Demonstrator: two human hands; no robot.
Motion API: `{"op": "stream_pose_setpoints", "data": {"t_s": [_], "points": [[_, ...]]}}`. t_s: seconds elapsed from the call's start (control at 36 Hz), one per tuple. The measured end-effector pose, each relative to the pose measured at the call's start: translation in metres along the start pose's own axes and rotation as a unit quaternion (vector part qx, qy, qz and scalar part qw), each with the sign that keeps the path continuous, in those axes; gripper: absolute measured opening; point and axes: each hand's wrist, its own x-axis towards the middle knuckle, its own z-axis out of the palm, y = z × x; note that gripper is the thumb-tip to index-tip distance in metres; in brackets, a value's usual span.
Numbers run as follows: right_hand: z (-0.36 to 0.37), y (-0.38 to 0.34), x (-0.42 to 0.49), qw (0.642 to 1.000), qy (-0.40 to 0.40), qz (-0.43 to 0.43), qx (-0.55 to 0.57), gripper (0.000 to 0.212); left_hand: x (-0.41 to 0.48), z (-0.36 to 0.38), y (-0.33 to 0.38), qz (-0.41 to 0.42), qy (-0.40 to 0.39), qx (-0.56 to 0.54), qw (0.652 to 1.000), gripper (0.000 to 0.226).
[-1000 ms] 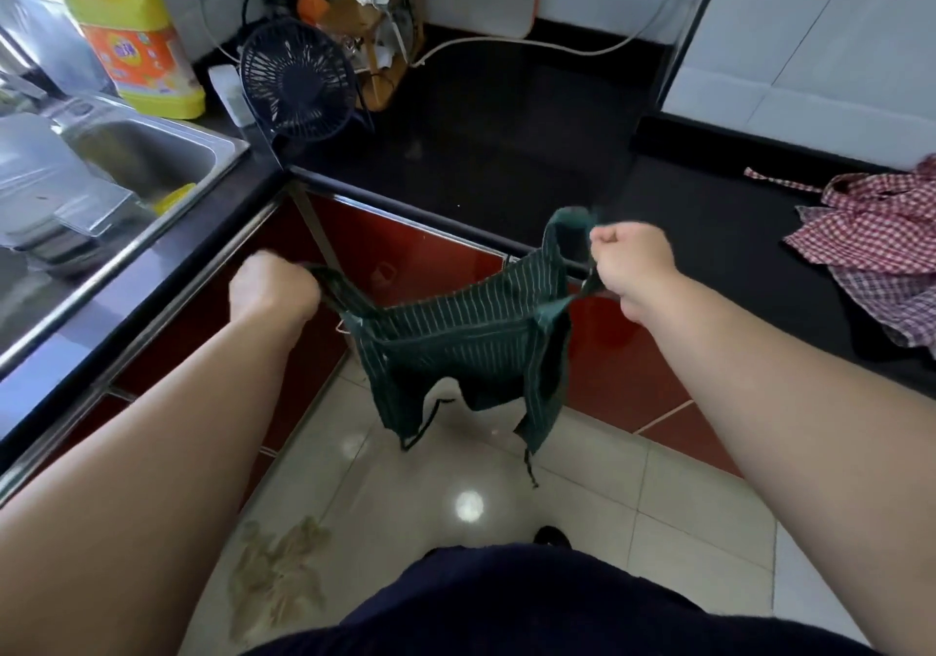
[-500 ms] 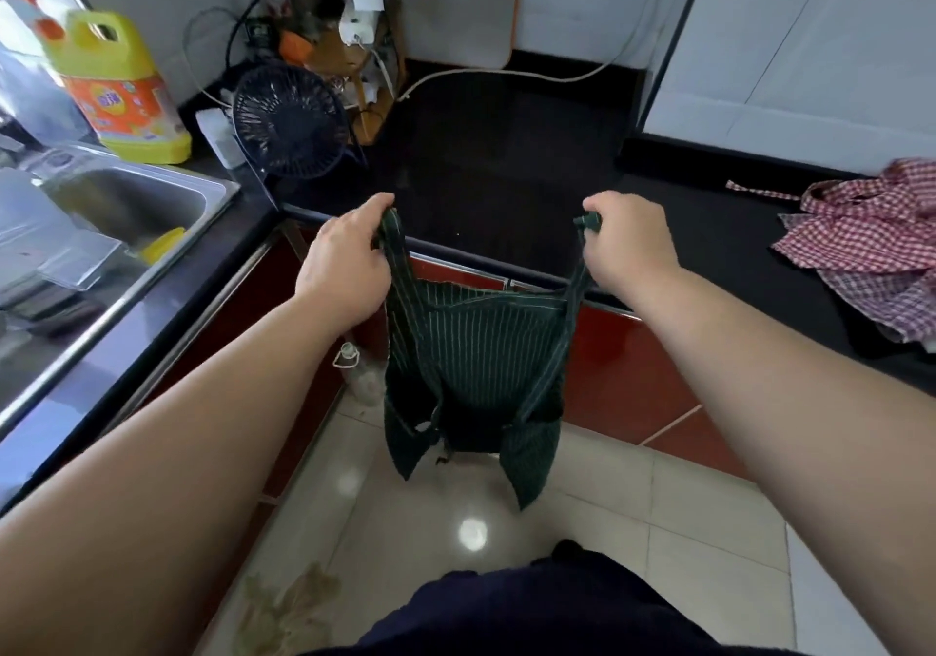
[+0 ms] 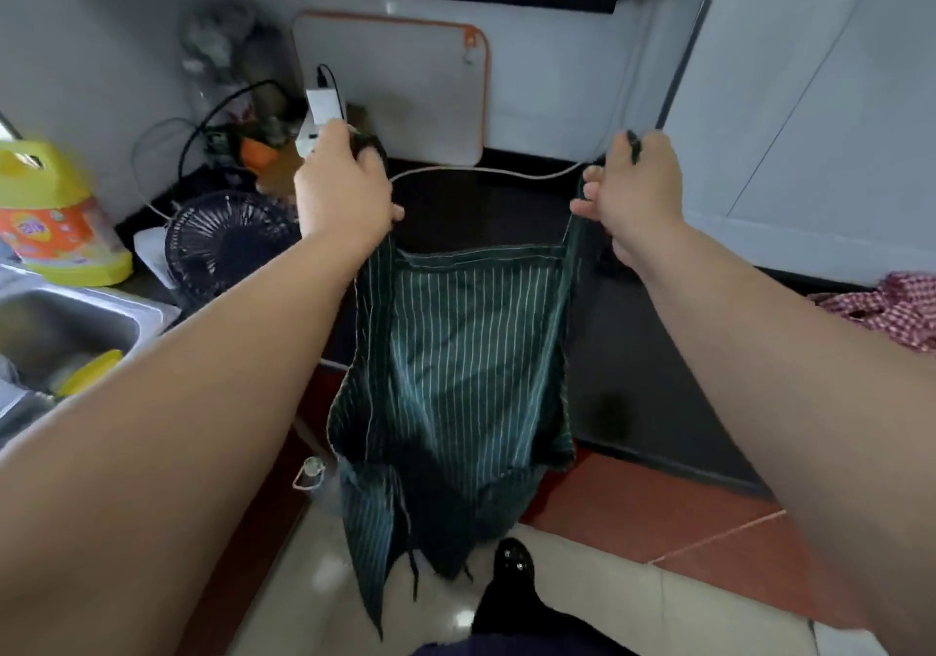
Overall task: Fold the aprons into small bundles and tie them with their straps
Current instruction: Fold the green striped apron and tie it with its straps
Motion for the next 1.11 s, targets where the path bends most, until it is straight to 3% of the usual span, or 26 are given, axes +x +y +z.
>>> {"op": "stream_pose_setpoints", "data": {"t_s": [0.08, 0.19, 0.33, 0.47, 0.53, 0.58, 0.64, 0.67, 0.72, 0.75, 0.81, 0.89, 0.94, 1.03, 1.11], "points": [[0.003, -0.001, 0.041, 1.0, -0.009, -0.026, 0.0, 0.023, 0.032, 0.028, 0.012, -0.047, 0.005, -0.154, 0.987, 0.013], [0.006, -0.013, 0.101, 0.997, -0.037, -0.073, -0.012, 0.02, 0.081, 0.06, 0.028, 0.006, 0.02, -0.082, 0.996, 0.018], [0.012, -0.016, 0.16, 0.982, -0.039, -0.161, -0.095, 0.025, 0.124, 0.097, 0.044, 0.081, -0.024, -0.018, 0.996, 0.023], [0.014, -0.015, 0.213, 0.964, -0.024, -0.218, -0.149, 0.024, 0.169, 0.13, 0.054, 0.107, -0.064, -0.074, 0.989, 0.028], [0.018, -0.013, 0.226, 0.968, -0.036, -0.212, -0.131, 0.024, 0.183, 0.141, 0.053, 0.077, -0.084, -0.108, 0.988, 0.032], [0.022, 0.0, 0.24, 0.968, -0.075, -0.154, -0.182, 0.02, 0.194, 0.155, 0.04, 0.025, -0.141, -0.133, 0.981, 0.045], [0.022, 0.027, 0.25, 0.956, -0.153, -0.034, -0.248, 0.046, 0.194, 0.168, 0.017, -0.02, -0.221, -0.097, 0.97, 0.069], [0.022, 0.044, 0.252, 0.942, -0.186, 0.029, -0.276, 0.055, 0.19, 0.173, 0.004, -0.042, -0.255, -0.057, 0.964, 0.078], [0.021, 0.067, 0.243, 0.908, -0.224, 0.092, -0.343, 0.056, 0.176, 0.179, -0.022, -0.076, -0.295, -0.01, 0.952, 0.081], [0.022, 0.077, 0.234, 0.896, -0.236, 0.104, -0.361, 0.049, 0.166, 0.181, -0.035, -0.093, -0.31, 0.001, 0.946, 0.077], [0.025, 0.092, 0.213, 0.882, -0.25, 0.119, -0.381, 0.058, 0.145, 0.18, -0.059, -0.116, -0.352, 0.034, 0.928, 0.064], [0.028, 0.113, 0.169, 0.856, -0.288, 0.156, -0.4, 0.054, 0.108, 0.17, -0.104, -0.126, -0.441, 0.106, 0.882, 0.05], [0.032, 0.131, 0.138, 0.814, -0.337, 0.21, -0.424, 0.052, 0.084, 0.156, -0.131, -0.104, -0.521, 0.207, 0.822, 0.053], [0.036, 0.154, 0.095, 0.734, -0.405, 0.346, -0.422, 0.076, 0.054, 0.137, -0.161, -0.104, -0.608, 0.335, 0.712, 0.071], [0.042, 0.174, 0.067, 0.636, -0.461, 0.355, -0.507, 0.107, 0.042, 0.124, -0.177, -0.073, -0.635, 0.351, 0.684, 0.088]]}}
